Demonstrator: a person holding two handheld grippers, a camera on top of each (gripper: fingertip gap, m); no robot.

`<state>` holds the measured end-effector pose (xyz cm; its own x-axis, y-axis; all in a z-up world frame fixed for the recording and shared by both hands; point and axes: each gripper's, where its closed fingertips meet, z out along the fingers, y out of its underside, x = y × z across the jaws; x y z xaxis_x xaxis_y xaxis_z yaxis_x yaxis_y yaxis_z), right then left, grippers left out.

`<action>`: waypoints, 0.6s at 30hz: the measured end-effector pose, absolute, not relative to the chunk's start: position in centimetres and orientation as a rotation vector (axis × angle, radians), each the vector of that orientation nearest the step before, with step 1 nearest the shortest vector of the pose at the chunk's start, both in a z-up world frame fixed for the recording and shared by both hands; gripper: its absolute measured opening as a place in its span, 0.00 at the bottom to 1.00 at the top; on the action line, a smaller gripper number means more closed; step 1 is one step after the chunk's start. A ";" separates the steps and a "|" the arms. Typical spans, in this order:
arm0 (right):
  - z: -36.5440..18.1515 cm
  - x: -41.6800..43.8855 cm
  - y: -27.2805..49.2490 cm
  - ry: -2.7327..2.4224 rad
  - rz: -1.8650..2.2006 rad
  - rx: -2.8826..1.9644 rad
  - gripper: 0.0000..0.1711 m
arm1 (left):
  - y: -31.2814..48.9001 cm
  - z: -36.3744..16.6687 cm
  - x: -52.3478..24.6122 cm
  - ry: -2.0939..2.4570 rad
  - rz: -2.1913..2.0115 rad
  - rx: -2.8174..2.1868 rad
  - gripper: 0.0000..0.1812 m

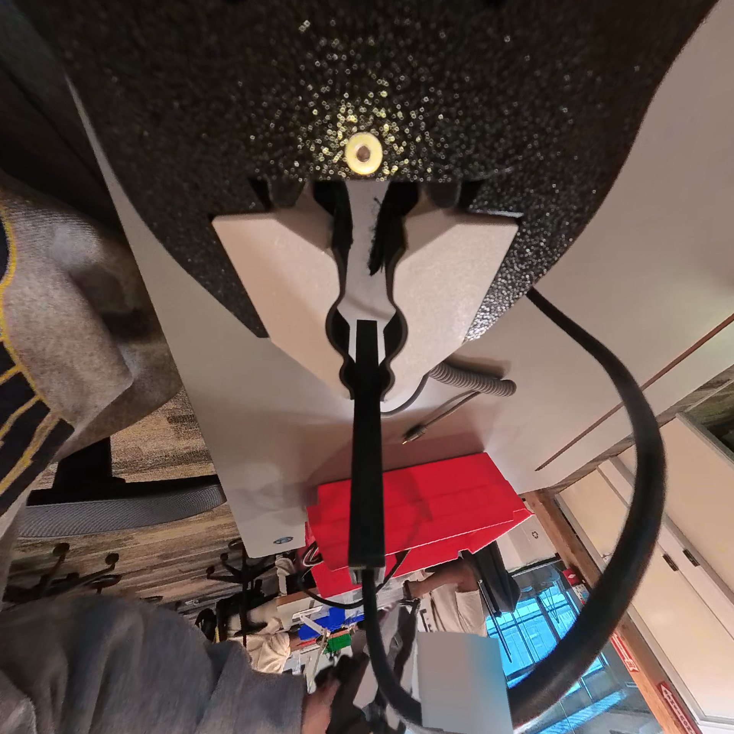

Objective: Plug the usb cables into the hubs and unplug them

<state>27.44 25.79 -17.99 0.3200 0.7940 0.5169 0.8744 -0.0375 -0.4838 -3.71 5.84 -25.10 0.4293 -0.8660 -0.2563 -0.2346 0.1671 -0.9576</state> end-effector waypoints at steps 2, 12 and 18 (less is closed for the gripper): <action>-15.8 26.2 25.3 -1.400 -0.134 -1.781 0.20 | 6.0 -25.1 -3.8 1.069 -0.605 -1.371 0.04; -20.6 1.2 7.1 -1.683 0.819 -1.178 0.25 | 6.1 -24.4 -4.1 1.034 -0.668 -1.352 0.04; -26.3 -4.5 5.9 -1.786 0.843 -1.114 0.16 | 5.7 -24.6 -3.9 1.065 -0.677 -1.341 0.04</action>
